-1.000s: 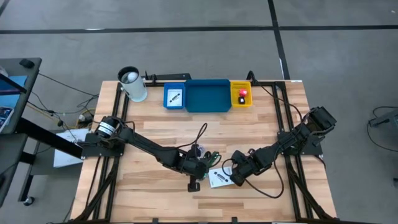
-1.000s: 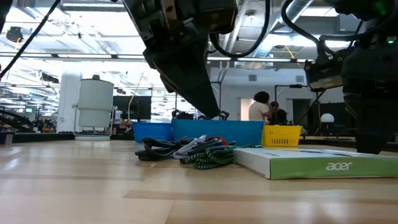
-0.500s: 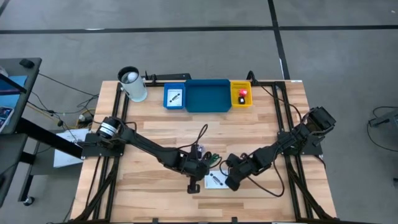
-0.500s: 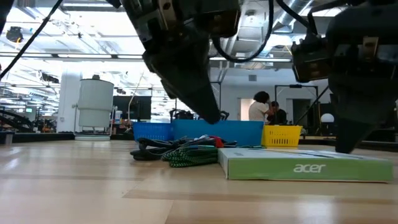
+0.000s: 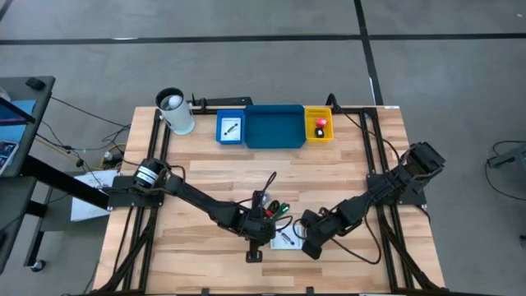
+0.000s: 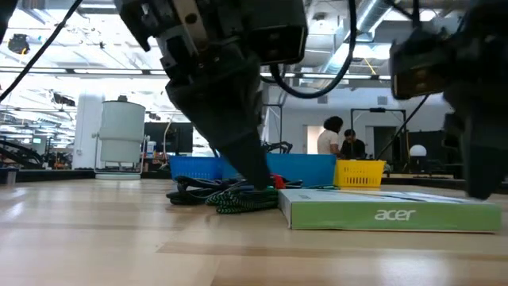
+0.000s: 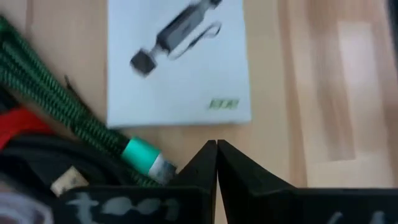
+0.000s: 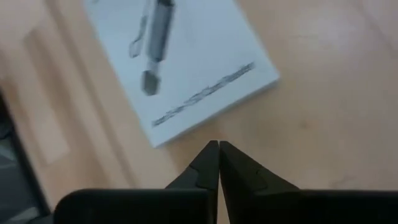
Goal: Pick and place items into bin
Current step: Put the card reader box into the blue basket
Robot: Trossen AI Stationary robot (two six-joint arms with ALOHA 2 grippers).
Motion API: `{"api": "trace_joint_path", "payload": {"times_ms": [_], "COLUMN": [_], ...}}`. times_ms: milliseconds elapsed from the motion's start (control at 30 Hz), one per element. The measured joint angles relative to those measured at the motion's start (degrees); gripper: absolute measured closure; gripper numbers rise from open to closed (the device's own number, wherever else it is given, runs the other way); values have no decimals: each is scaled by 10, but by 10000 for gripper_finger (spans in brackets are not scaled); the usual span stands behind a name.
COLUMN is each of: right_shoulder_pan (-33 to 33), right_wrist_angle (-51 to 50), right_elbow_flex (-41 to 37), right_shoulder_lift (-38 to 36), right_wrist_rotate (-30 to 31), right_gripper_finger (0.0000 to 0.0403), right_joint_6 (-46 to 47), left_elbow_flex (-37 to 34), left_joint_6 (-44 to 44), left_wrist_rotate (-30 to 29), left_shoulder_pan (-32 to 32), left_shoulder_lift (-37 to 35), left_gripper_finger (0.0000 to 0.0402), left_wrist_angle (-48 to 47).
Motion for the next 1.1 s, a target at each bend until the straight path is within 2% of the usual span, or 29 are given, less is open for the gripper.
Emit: {"api": "trace_joint_path", "payload": {"times_ms": [200,400,567,867,1100], "right_shoulder_pan": [31,21,1,-12,-11], "right_wrist_angle": [2,7,27,-3,38], "right_elbow_flex": [25,26,26,24,30], "right_shoulder_lift": [-1,-1,-1,10,68], "right_wrist_rotate": [39,68,66,43,1], "right_gripper_finger": [401,402,402,402,403], "right_joint_6": [0,-14,-47,-88,-89], "left_elbow_flex": [-1,-1,-1,-1,-1], "left_joint_6": [0,0,0,0,-4], "left_wrist_rotate": [0,0,0,0,0], "left_shoulder_pan": [0,0,1,1,1], "left_shoulder_lift": [0,0,0,0,0], "left_gripper_finger": [401,401,401,401,401], "left_wrist_angle": [-15,-13,-10,-9,1]}}
